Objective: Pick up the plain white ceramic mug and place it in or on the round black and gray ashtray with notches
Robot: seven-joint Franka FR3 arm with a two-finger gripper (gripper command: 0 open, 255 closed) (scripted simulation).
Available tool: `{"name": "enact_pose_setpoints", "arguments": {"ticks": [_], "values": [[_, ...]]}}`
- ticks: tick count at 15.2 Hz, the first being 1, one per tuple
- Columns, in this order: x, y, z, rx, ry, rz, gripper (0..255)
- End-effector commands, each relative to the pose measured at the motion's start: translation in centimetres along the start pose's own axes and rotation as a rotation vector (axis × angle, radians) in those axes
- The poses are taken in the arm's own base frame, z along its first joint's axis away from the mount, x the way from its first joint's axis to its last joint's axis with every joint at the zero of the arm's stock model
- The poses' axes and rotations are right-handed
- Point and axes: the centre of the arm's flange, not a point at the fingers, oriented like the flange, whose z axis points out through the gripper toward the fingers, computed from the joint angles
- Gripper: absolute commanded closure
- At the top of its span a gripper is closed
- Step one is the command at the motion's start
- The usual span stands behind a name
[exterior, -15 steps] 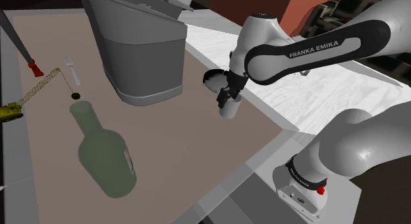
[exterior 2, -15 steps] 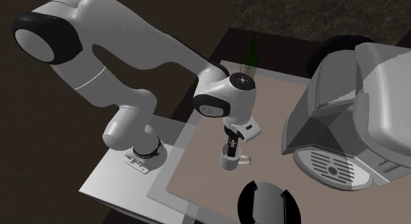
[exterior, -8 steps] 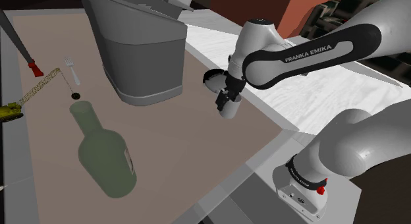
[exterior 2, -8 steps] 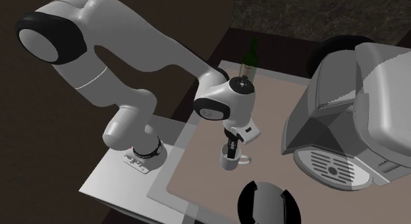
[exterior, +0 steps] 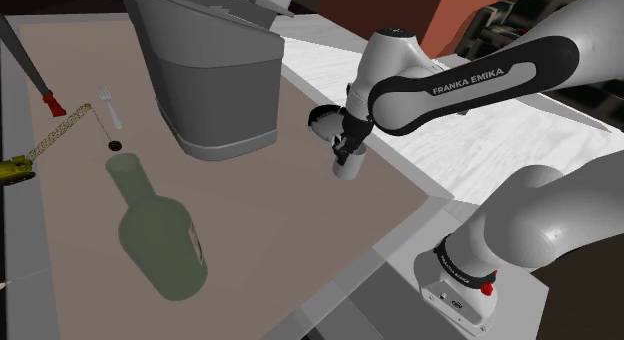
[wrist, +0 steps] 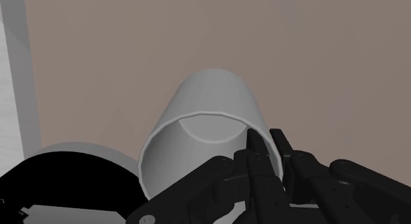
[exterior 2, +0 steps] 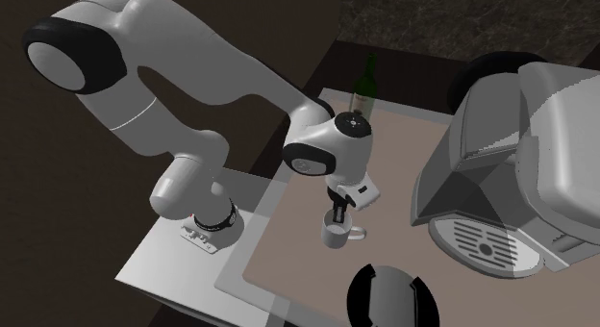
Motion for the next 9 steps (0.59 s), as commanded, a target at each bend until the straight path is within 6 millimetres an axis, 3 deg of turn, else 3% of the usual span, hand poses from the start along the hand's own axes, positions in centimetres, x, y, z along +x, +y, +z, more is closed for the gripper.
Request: {"name": "enact_pose_setpoints", "arguments": {"ticks": [1, 4, 9], "values": [[0.0, 0.0, 0.0, 0.000, 0.000, 0.000, 255], [0.0, 0.0, 0.0, 0.000, 0.000, 0.000, 255], [0.1, 0.0, -2.6, 0.000, 0.000, 0.000, 255]]}}
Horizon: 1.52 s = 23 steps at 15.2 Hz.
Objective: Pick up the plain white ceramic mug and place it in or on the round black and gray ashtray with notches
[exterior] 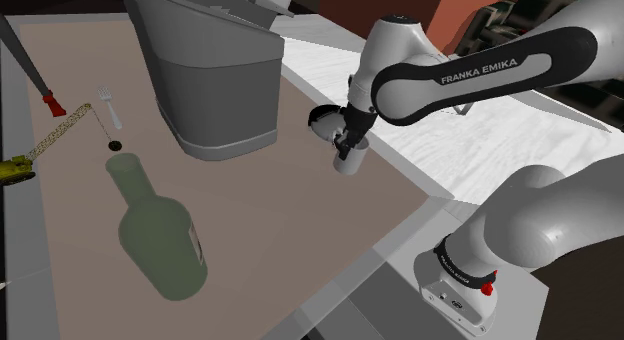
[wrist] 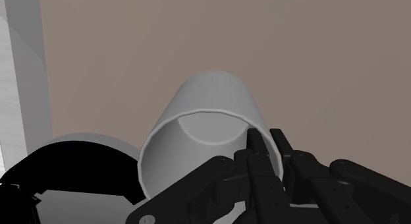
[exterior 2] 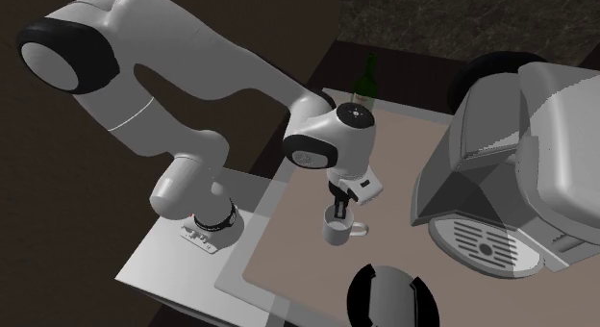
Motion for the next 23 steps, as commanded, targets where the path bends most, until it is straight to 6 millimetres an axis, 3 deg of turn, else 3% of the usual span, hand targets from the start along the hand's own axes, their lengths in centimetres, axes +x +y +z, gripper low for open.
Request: {"name": "enact_pose_setpoints", "arguments": {"ticks": [1, 18, 23], "values": [[-0.1, 0.1, -1.0, 0.000, -0.001, 0.000, 255], [0.3, 0.1, -10.0, 0.000, -0.001, 0.000, 255], [5.2, 4.5, -10.4, 0.000, -0.001, 0.000, 255]]}}
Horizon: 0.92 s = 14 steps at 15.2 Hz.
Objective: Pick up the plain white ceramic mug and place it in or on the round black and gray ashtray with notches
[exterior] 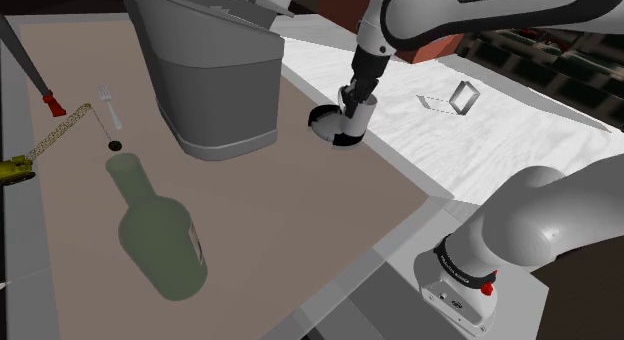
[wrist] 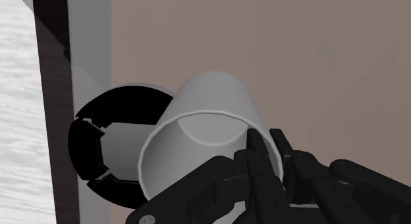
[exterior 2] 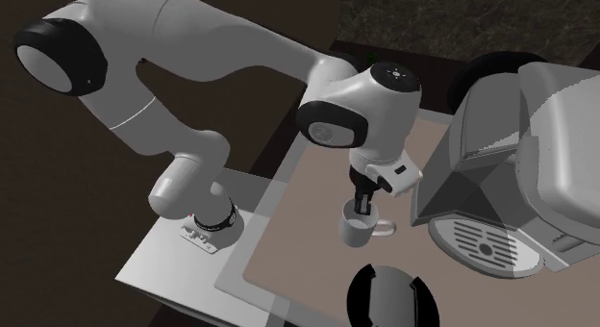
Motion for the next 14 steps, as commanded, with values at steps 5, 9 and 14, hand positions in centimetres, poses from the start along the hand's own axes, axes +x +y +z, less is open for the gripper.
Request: {"name": "enact_pose_setpoints", "arguments": {"ticks": [5, 9, 14], "values": [[5.7, 5.2, -0.8, -0.001, 0.000, 0.000, 255], [9.6, 8.8, -1.2, -0.001, 0.000, 0.000, 255], [14.2, 13.0, -1.7, -0.001, 0.000, 0.000, 255]]}}
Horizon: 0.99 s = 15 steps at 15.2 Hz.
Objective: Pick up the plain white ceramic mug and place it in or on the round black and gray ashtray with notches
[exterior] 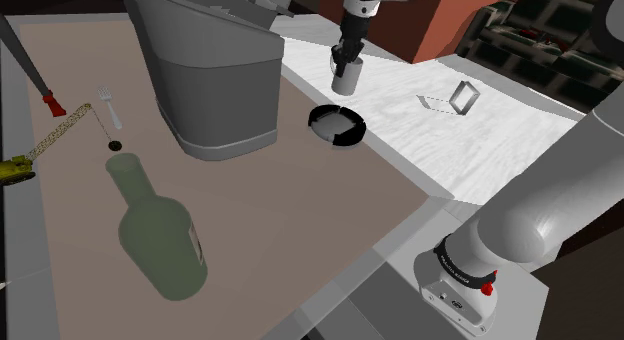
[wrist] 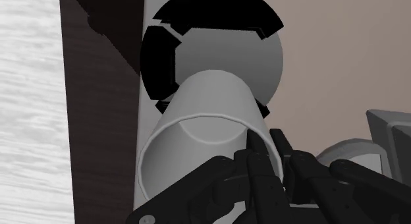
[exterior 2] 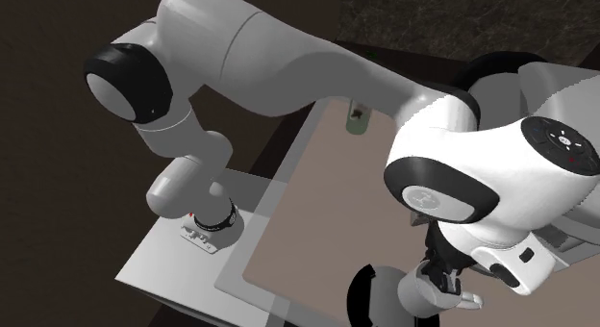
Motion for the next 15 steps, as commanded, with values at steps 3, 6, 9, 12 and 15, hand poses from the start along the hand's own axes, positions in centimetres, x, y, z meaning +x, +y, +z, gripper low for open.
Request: {"name": "enact_pose_setpoints", "arguments": {"ticks": [3, 6, 9, 12, 15], "values": [[0.6, 0.9, 1.6, 0.000, 0.000, -0.001, 255], [0.6, 0.9, 3.2, 0.000, 0.000, -0.001, 255], [0.5, 0.9, 4.7, 0.000, 0.000, -0.001, 255], [0.4, 0.9, 6.3, 0.000, 0.000, -0.001, 255], [0.4, 0.9, 7.9, 0.000, 0.000, -0.001, 255]]}}
